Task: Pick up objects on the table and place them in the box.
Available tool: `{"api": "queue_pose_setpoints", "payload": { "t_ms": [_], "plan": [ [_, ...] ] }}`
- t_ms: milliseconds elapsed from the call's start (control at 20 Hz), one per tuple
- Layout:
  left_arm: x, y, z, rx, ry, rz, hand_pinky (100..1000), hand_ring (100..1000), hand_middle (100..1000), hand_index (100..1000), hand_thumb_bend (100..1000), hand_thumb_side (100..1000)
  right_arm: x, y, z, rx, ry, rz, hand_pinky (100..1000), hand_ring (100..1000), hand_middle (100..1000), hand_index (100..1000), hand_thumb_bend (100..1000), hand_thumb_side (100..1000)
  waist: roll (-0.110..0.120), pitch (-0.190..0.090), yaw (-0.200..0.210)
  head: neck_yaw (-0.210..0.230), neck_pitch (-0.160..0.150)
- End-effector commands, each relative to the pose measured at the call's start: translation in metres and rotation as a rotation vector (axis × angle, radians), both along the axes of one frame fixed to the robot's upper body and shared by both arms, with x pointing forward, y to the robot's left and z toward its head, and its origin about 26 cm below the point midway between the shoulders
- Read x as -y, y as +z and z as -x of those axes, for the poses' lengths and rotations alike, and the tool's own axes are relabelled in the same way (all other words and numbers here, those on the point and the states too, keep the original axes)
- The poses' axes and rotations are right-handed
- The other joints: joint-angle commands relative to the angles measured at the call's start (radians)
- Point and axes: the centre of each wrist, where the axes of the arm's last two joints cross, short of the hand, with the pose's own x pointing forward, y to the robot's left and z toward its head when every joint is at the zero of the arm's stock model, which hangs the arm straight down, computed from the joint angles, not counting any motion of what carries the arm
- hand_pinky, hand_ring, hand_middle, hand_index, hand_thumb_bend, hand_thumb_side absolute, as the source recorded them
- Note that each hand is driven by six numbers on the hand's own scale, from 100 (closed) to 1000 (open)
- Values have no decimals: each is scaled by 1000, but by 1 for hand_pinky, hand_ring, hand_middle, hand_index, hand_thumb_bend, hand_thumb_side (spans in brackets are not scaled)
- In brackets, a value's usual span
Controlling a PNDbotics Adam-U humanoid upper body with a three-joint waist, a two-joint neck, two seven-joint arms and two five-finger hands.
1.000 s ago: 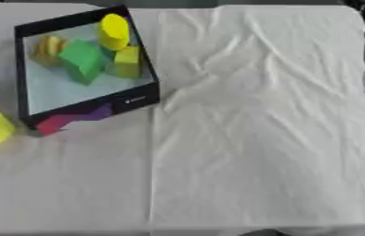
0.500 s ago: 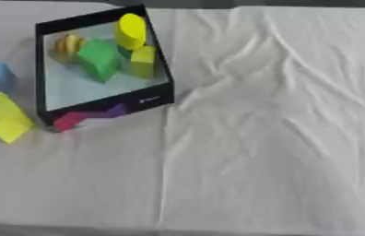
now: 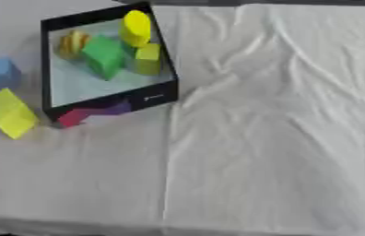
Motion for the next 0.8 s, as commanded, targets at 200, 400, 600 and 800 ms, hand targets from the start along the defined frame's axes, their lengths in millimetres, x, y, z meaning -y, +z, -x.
{"api": "queue_pose_setpoints", "payload": {
  "t_ms": [200,400,600,800],
  "plan": [
    [3,1,-10,-22,-17,-3,858,843,769,831,735,259,5,10,1,23,-26,11,820,833,733,851,100,688,16,-69,0,-4,12],
    [3,-6,-20,-42,-13,29,839,803,741,823,717,263,5,8,0,15,-27,-1,819,831,730,850,100,693,16,-69,-3,-7,14],
    [0,-14,-32,-71,4,37,834,791,711,820,708,257,6,8,-1,14,-29,-15,819,829,728,849,100,694,16,-68,-6,-5,14],
    [-3,-23,-43,-77,23,53,841,813,764,844,719,223,6,7,-2,8,-30,-24,819,827,726,849,100,700,15,-67,-9,-8,14]
  ]
}}
